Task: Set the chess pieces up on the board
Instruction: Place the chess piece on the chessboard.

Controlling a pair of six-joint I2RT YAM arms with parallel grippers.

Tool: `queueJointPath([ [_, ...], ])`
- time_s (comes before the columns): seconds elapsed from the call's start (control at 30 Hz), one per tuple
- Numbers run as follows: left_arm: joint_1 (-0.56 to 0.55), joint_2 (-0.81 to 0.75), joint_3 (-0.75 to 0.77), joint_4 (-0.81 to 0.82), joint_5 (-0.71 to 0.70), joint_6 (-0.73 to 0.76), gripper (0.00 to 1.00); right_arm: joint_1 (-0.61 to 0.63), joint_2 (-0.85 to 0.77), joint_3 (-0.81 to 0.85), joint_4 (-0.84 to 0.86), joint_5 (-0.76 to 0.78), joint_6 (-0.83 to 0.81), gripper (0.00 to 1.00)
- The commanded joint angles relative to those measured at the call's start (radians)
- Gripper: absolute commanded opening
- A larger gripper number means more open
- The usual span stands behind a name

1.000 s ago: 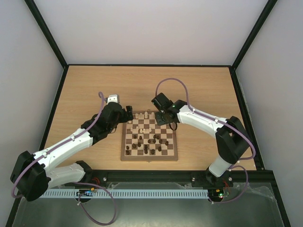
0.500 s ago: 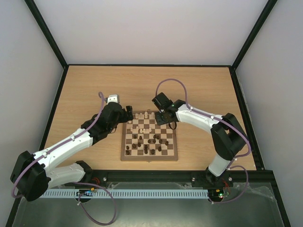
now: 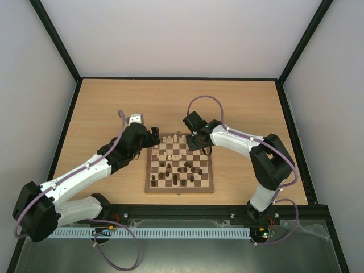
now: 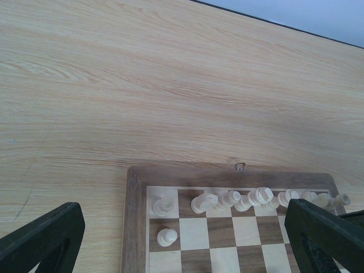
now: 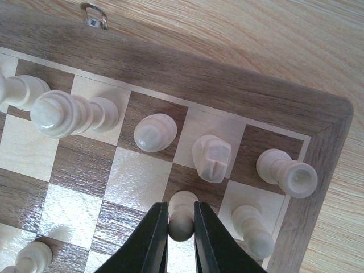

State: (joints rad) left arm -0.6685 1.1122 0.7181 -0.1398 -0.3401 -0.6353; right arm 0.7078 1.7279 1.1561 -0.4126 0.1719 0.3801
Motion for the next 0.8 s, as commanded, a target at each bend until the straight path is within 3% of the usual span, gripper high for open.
queueJointPath([
  [0.0, 0.006, -0.009, -0.009, 0.017, 0.0, 0.002, 0.99, -0.004, 0.015, -0.012, -0.016, -0.004, -0.009, 0.16],
  [0.17, 0.006, -0.01, -0.009, 0.019, 0.0, 0.002, 0.99, -0.006, 0.01, -0.007, -0.021, -0.002, -0.009, 0.2],
  [0.57, 0.006, -0.013, -0.01, 0.019, -0.005, 0.001, 0.99, -0.003, -0.098, 0.001, -0.04, -0.018, -0.019, 0.46],
  [0.77, 0.006, -0.04, -0.02, 0.02, -0.022, -0.005, 1.0, 0.087, -0.114, 0.011, -0.049, -0.045, -0.034, 0.46],
])
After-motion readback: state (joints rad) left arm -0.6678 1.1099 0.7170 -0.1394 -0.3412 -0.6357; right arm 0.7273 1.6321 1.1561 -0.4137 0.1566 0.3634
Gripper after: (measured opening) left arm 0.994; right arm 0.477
